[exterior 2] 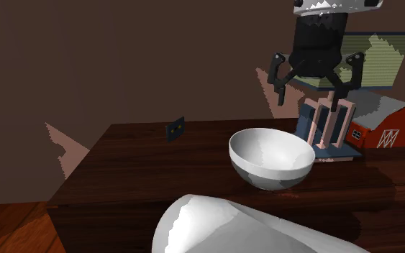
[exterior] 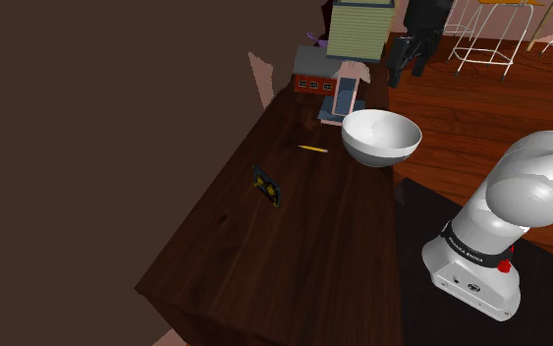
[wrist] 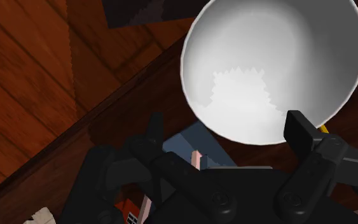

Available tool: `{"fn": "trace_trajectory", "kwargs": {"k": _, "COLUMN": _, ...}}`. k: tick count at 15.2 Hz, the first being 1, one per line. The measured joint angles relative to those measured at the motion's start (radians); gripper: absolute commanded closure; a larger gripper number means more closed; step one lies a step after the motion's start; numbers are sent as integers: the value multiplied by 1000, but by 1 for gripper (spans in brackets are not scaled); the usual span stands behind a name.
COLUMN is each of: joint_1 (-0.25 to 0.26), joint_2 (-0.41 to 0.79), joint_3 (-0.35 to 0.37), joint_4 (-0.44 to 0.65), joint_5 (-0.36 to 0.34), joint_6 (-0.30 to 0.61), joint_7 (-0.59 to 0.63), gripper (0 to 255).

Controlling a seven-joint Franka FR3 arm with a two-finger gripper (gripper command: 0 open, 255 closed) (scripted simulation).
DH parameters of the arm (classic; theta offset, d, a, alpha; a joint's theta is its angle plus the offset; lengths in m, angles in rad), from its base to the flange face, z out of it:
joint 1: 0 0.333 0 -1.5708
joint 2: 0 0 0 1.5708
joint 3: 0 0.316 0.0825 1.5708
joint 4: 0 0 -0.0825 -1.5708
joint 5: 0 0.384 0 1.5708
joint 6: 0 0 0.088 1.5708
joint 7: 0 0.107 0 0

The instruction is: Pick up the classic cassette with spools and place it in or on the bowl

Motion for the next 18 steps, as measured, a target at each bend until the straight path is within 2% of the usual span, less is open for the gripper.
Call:
{"fn": "trace_trajectory", "kwargs": {"k": 4, "joint_1": 16, "joint_2": 11, "joint_3": 42, "joint_4": -12, "joint_5": 30, "joint_6": 25, "joint_7": 45, "gripper": 0}}
{"fn": "trace_trajectory", "kwargs": {"k": 11, "joint_1": 73, "joint_2": 94, "joint_3": 199, "joint_4": -25, "joint_5": 134, "joint_6": 132, "joint_7": 210, "gripper": 0}}
{"fn": "trace_trajectory", "kwargs": {"k": 18, "joint_1": 106, "joint_2": 233, "joint_3": 346, "joint_4": 10, "joint_5": 195, "joint_6": 255, "joint_7": 362, "gripper": 0}}
